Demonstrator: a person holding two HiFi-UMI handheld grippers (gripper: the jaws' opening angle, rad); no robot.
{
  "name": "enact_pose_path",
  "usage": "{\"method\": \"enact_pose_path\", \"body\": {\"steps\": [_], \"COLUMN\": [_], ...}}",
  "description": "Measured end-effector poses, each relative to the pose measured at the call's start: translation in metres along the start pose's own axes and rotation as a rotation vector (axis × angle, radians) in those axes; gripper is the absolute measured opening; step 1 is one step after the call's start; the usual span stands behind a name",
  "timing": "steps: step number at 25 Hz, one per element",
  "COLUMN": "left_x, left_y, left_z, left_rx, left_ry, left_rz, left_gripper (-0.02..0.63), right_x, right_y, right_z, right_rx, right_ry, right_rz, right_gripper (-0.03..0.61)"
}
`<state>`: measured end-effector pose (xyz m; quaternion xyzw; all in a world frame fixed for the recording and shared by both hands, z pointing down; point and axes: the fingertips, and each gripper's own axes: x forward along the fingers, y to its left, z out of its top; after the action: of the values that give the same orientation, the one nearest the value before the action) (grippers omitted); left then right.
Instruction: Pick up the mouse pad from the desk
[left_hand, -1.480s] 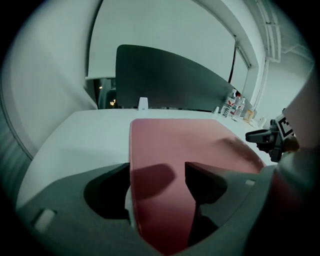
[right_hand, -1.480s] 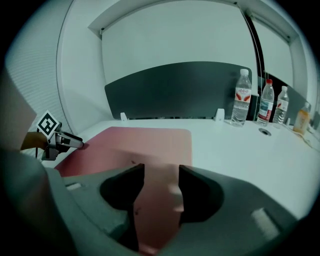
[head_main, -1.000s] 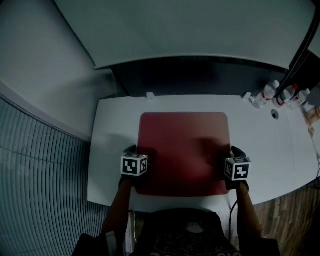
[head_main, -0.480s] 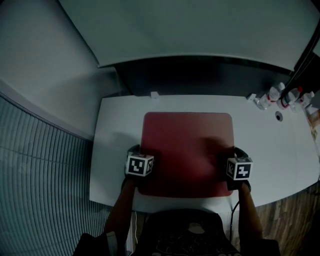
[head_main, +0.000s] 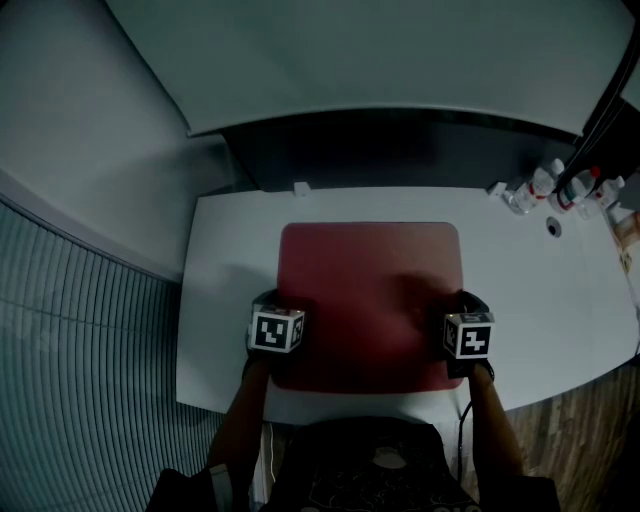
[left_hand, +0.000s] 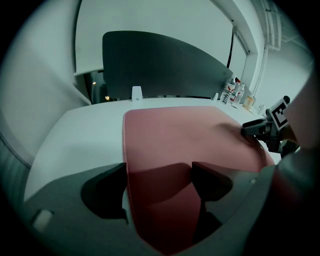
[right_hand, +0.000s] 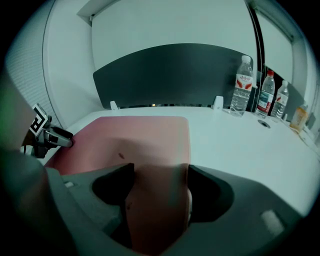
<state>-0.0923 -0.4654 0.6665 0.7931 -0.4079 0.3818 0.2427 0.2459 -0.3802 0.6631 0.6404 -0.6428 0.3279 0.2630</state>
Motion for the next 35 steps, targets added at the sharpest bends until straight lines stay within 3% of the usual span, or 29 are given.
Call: {"method": "enact_pose_path", "body": {"steps": [9, 11, 19, 23, 25, 35], "left_x": [0.000, 0.000, -0.002, -0.003, -0.003, -0.005], "left_y": [0.000, -0.004, -0.012, -0.020, -0.021, -0.032], "left_z": [0.000, 0.001, 0.002, 0.001, 0.001, 0.005], "left_rx": [-0.025, -0.038, -0.045, -0.075, -0.078, -0.095], "left_ry": [-0.009, -0.020, -0.016, 0.001, 0.000, -0.025], "left_rz": [0.024, 0.023, 0.014, -0.024, -0.026, -0.044], "left_gripper": [0.400, 0.353, 0.288, 0.201, 0.188, 0.097], "right_x": [-0.002, -0.002, 0.000, -0.001, -0.001, -0.004], "right_y": [0.003, 0.005, 0.010, 0.017, 0.024, 0.028], "right_z": [0.000, 0.001, 0.002, 0.001, 0.002, 0.004], "right_rx": [-0.003, -0.011, -0.030, -0.036, -0.045, -0.022], "right_ry": [0.009, 0.005, -0.008, 0.004, 0.007, -0.010], "right_rz": [-0.004, 0.004, 0.016, 0.040, 0.057, 0.085], "right_gripper": [0.308, 0.300, 0.253, 0.209, 0.169, 0.121]}}
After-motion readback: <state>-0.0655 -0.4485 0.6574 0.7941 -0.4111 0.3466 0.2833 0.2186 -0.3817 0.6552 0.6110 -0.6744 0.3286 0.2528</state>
